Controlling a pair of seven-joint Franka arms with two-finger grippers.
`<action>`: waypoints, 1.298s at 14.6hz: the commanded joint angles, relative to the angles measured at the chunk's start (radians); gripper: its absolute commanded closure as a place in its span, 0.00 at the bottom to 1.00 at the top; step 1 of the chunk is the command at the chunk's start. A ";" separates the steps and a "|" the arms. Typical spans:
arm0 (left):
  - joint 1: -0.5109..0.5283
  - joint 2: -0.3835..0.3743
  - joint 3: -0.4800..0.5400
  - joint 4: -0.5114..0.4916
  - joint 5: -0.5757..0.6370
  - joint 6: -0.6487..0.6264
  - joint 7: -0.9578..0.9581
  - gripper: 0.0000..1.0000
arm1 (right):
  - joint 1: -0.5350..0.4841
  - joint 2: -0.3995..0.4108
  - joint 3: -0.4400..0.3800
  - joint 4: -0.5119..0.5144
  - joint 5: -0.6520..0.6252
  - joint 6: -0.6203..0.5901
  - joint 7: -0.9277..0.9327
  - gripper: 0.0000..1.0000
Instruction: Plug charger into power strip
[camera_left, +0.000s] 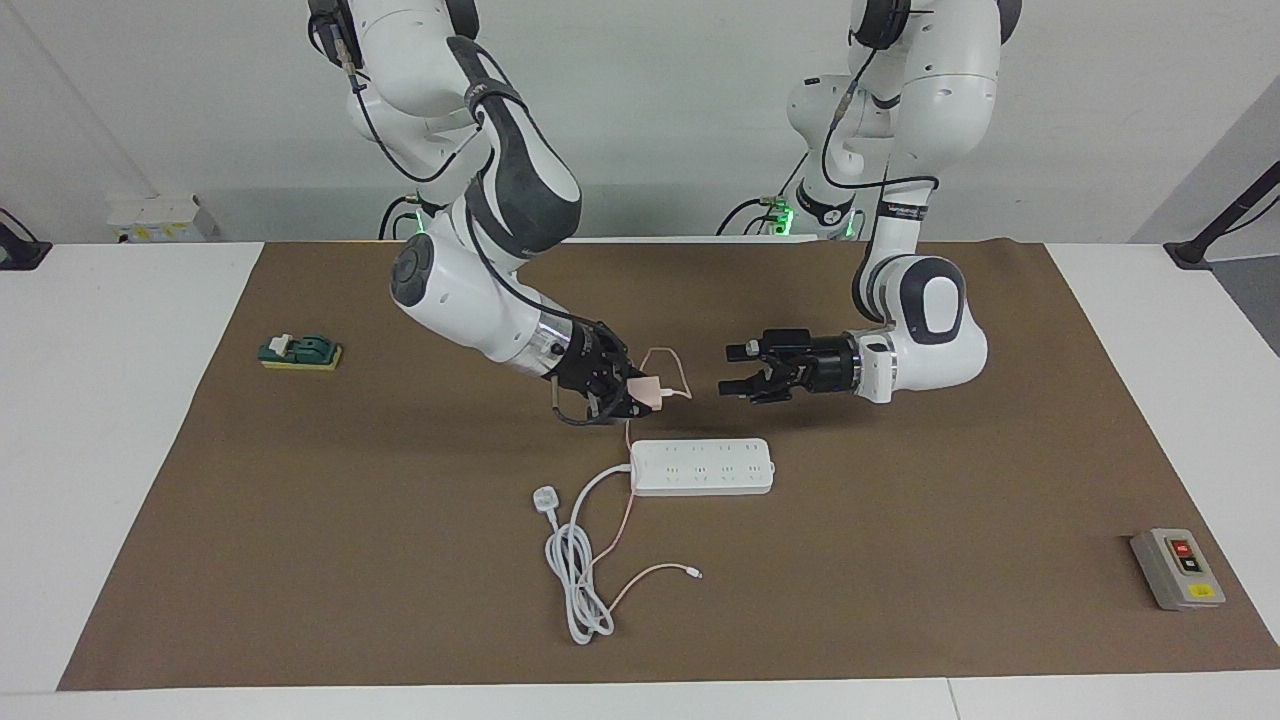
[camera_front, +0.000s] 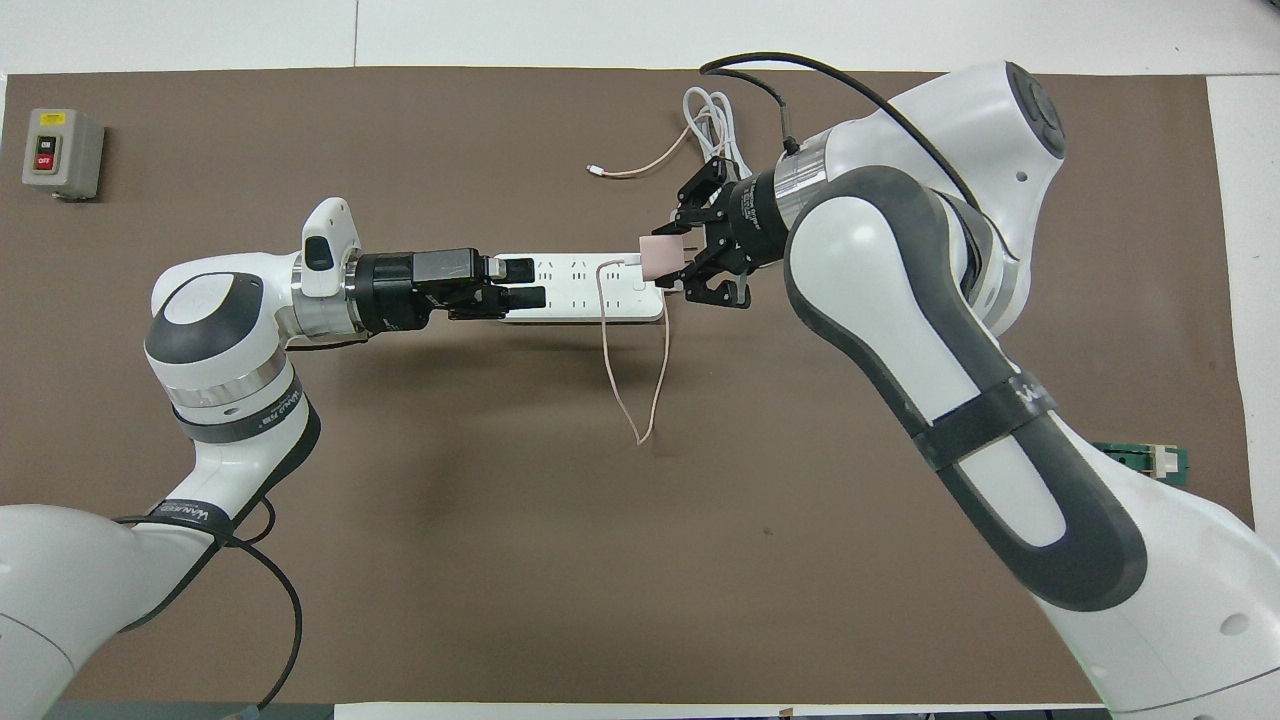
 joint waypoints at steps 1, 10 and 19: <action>-0.040 -0.003 0.007 0.006 -0.042 0.037 0.014 0.00 | 0.024 -0.002 -0.001 0.002 0.038 0.025 0.026 1.00; -0.079 0.003 0.007 0.027 -0.055 0.100 0.024 0.00 | 0.053 0.003 0.000 -0.001 0.038 0.077 0.069 1.00; -0.099 0.027 0.009 0.091 -0.075 0.148 0.016 0.00 | 0.056 0.001 0.008 -0.001 0.039 0.077 0.073 1.00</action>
